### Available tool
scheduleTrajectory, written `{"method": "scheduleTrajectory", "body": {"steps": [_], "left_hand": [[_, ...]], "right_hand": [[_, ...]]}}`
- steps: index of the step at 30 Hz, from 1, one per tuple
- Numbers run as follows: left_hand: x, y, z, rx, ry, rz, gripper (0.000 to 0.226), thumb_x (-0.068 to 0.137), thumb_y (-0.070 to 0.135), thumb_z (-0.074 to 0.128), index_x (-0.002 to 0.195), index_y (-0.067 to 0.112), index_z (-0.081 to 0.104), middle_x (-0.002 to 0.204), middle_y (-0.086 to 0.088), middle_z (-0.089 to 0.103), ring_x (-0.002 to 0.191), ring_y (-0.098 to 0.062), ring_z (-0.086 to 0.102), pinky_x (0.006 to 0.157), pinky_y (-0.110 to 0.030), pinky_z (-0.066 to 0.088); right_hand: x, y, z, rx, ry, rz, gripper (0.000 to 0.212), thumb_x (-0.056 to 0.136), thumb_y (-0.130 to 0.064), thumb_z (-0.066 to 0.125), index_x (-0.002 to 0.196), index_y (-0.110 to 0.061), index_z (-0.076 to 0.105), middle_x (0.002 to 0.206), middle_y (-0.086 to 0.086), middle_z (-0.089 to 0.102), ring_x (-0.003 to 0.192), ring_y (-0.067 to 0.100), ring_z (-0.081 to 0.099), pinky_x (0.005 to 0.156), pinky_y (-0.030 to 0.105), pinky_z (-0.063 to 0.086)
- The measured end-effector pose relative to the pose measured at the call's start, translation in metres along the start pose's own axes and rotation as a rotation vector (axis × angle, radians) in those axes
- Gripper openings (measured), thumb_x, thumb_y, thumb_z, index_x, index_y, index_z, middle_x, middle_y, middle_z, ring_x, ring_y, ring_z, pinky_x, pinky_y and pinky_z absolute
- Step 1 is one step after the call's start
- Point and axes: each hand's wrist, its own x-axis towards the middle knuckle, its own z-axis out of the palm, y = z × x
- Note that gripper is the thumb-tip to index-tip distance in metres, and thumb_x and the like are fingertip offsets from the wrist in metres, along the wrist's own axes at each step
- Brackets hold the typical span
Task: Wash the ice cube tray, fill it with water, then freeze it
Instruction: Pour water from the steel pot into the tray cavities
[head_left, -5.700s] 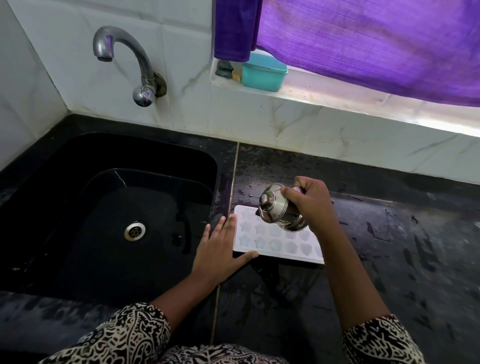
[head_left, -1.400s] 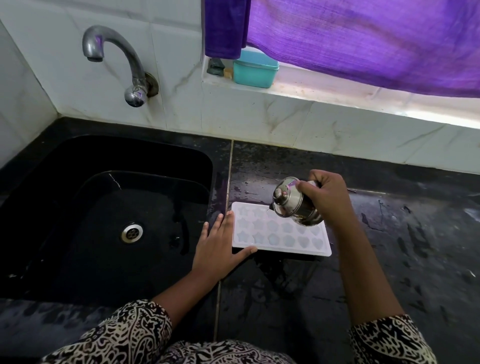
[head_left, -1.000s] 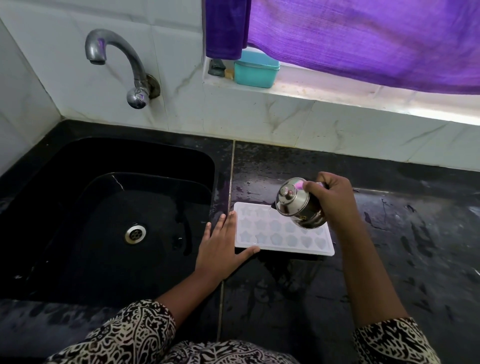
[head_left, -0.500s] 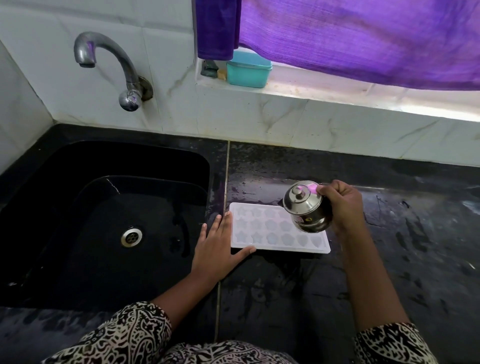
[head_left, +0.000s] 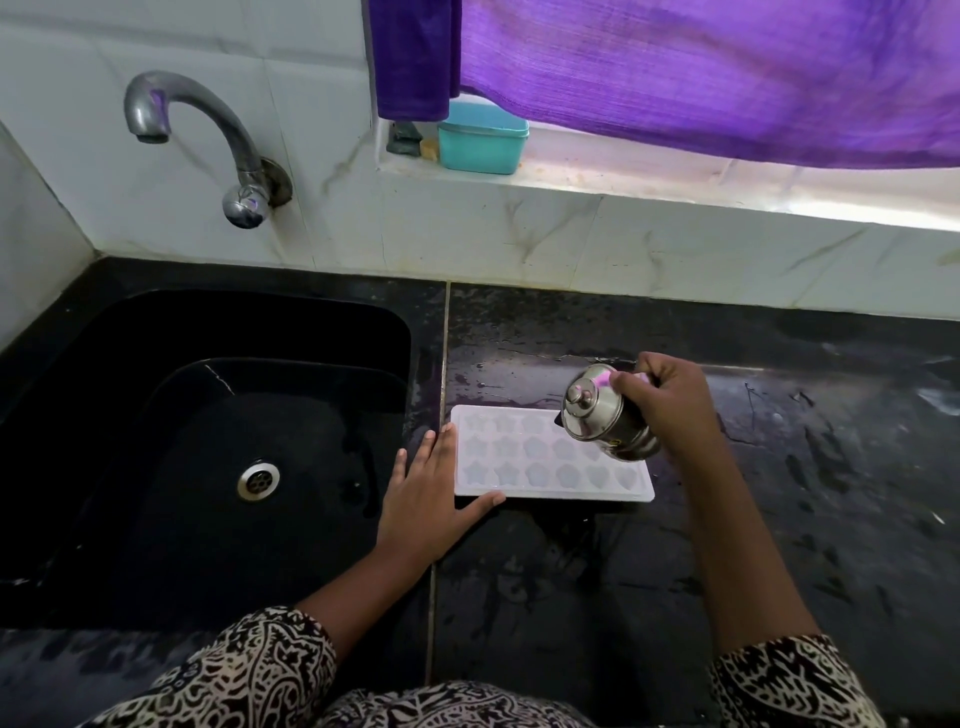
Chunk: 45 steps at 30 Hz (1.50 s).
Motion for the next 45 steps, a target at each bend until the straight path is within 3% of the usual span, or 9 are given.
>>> {"method": "scheduleTrajectory", "body": {"steps": [3,6,9,19,24,45], "left_hand": [[0.0,0.0,0.0,0.019,-0.003,0.0,0.114,0.072,0.091,0.009,0.156,0.015,0.002,0.164,0.003,0.014,0.151,-0.013,0.006,0.12,-0.04,0.003],[0.0,0.001,-0.001,0.02,-0.005,-0.001,0.114,0.072,0.091,0.008,0.156,0.015,0.001,0.164,0.002,0.014,0.151,-0.013,0.005,0.12,-0.039,0.002],[-0.001,0.001,-0.001,0.012,-0.009,-0.001,0.114,0.072,0.091,0.008,0.157,0.016,0.0,0.164,0.003,0.012,0.151,-0.013,0.004,0.12,-0.039,0.001],[0.0,0.0,0.0,0.028,-0.009,-0.002,0.115,0.07,0.092,0.005,0.157,0.015,0.001,0.164,0.003,0.012,0.151,-0.013,0.005,0.12,-0.04,0.002],[0.0,0.0,0.0,0.029,-0.011,-0.003,0.115,0.071,0.091,0.006,0.156,0.015,0.002,0.164,0.002,0.014,0.151,-0.013,0.005,0.12,-0.039,0.002],[0.001,0.0,0.0,0.033,-0.009,-0.001,0.114,0.073,0.09,0.009,0.157,0.014,0.003,0.164,0.002,0.015,0.151,-0.014,0.006,0.12,-0.041,0.004]], "right_hand": [[0.001,-0.001,0.0,-0.034,-0.006,-0.028,0.036,0.079,-0.01,0.066,0.054,-0.015,0.04,0.054,0.011,0.043,0.055,0.019,0.042,0.055,0.032,0.037],[0.002,-0.002,0.001,-0.067,-0.021,-0.042,0.03,0.078,-0.012,0.066,0.06,-0.001,0.046,0.062,0.029,0.049,0.059,0.028,0.049,0.056,0.04,0.044],[0.002,-0.005,0.002,-0.091,-0.026,-0.069,0.032,0.079,-0.013,0.066,0.064,0.006,0.046,0.067,0.033,0.053,0.061,0.032,0.051,0.057,0.042,0.047],[0.001,-0.012,-0.002,-0.085,-0.045,-0.095,0.029,0.08,-0.01,0.066,0.059,-0.004,0.047,0.06,0.023,0.049,0.057,0.023,0.046,0.054,0.03,0.04],[0.001,-0.016,-0.005,-0.095,-0.028,-0.117,0.04,0.079,-0.008,0.067,0.051,-0.017,0.039,0.049,0.0,0.04,0.05,0.014,0.038,0.048,0.023,0.033],[0.001,-0.022,-0.006,-0.074,-0.036,-0.111,0.036,0.079,-0.009,0.066,0.053,-0.016,0.042,0.053,0.004,0.045,0.055,0.018,0.045,0.053,0.026,0.038]]}}
